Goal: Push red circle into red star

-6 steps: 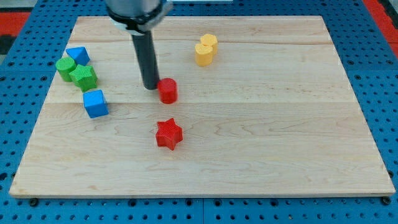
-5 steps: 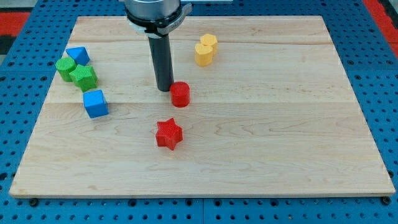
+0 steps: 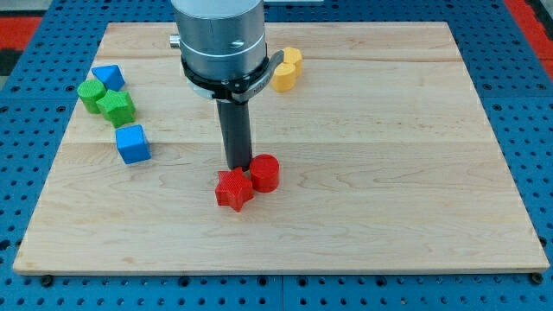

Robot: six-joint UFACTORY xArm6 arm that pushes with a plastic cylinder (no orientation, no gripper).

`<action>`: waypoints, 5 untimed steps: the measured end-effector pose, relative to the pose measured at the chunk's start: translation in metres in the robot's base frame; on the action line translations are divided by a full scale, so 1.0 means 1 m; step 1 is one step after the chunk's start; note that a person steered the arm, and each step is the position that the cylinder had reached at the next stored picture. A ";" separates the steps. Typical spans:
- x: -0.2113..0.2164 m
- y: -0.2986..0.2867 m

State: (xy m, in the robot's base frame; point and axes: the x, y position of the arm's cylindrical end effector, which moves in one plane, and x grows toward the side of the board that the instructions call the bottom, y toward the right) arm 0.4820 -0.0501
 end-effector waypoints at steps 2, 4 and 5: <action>0.011 -0.046; 0.033 -0.145; 0.004 -0.180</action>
